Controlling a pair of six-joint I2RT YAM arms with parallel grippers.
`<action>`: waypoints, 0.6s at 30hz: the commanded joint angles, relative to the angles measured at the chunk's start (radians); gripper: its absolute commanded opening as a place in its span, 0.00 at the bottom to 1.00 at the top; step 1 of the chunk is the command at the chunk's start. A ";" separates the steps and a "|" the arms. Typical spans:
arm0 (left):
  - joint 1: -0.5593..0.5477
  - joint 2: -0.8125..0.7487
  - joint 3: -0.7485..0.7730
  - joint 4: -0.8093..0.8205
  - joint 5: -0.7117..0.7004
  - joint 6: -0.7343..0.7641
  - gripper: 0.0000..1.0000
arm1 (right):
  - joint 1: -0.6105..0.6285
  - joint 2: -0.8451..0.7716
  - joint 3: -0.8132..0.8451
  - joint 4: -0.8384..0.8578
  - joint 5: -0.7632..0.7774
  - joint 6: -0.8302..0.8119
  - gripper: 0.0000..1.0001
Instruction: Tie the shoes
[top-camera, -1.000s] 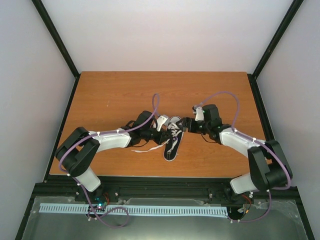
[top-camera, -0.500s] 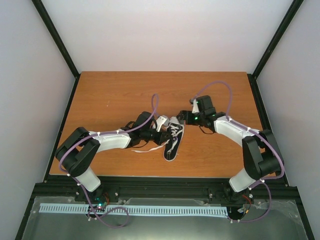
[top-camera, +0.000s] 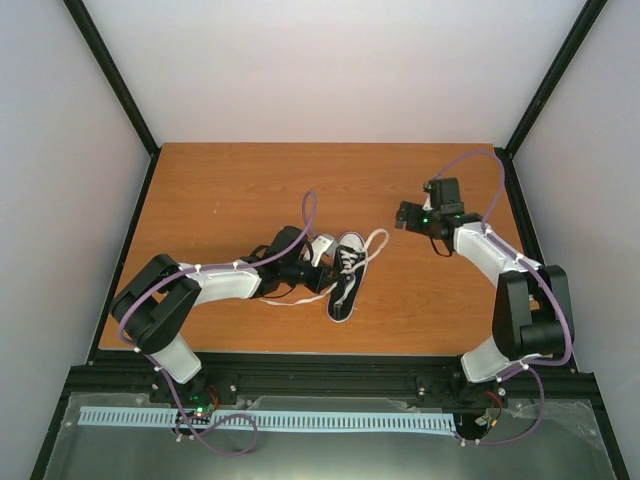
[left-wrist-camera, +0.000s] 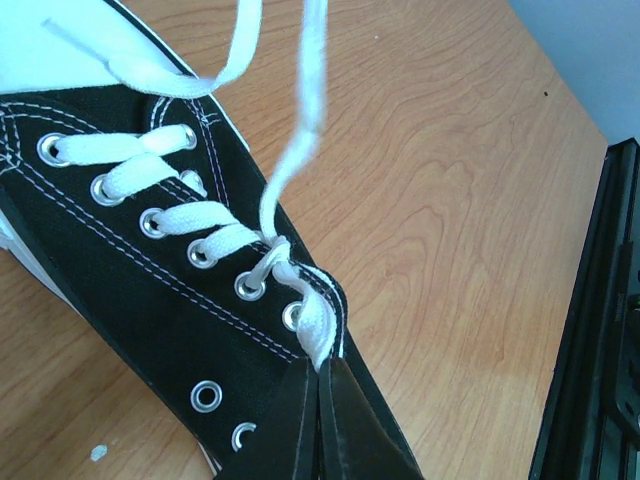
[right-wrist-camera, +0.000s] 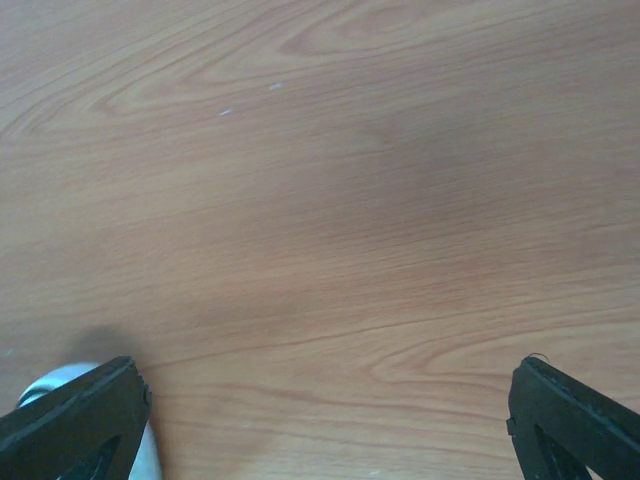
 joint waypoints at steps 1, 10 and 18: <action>-0.006 -0.024 -0.003 0.036 0.002 0.025 0.01 | -0.114 -0.018 0.011 -0.034 -0.006 0.040 0.98; -0.006 -0.024 -0.021 0.054 0.000 0.034 0.01 | -0.181 -0.145 -0.083 0.003 -0.192 0.011 0.98; -0.006 -0.006 -0.014 0.062 0.019 0.033 0.01 | -0.039 -0.135 -0.260 0.012 -0.244 0.032 0.82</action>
